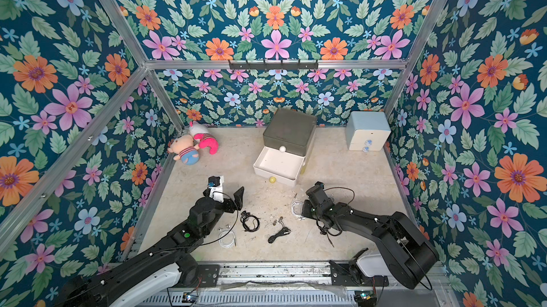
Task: Place the wired earphones into the drawer by color
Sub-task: Pick up the wired earphones from the center of the board.
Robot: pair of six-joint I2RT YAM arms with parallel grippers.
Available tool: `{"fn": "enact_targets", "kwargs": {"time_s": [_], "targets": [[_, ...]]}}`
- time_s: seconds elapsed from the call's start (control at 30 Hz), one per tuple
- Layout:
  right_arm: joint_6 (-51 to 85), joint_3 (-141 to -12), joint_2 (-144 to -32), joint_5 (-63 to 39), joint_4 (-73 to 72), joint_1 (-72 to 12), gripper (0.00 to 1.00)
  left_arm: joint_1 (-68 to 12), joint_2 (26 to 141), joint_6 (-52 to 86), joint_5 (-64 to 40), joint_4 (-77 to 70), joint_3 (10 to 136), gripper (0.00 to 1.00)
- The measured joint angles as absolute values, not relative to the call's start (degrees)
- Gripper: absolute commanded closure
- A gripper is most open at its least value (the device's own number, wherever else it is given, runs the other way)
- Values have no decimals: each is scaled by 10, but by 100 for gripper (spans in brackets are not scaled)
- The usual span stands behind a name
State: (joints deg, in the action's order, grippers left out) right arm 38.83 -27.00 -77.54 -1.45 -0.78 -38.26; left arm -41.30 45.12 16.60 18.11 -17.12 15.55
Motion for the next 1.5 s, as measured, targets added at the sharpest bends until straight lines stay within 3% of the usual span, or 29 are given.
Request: {"fn": "enact_targets", "kwargs": {"time_s": [0.47, 1.13, 1.5], "targets": [[378, -270, -734, -12, 11, -383, 100, -413, 451, 166, 183, -171, 155, 1], [312, -287, -491, 41, 67, -383, 100, -413, 443, 164, 192, -172, 151, 1], [224, -375, -518, 65, 61, -383, 100, -413, 442, 164, 194, -172, 149, 1]]}}
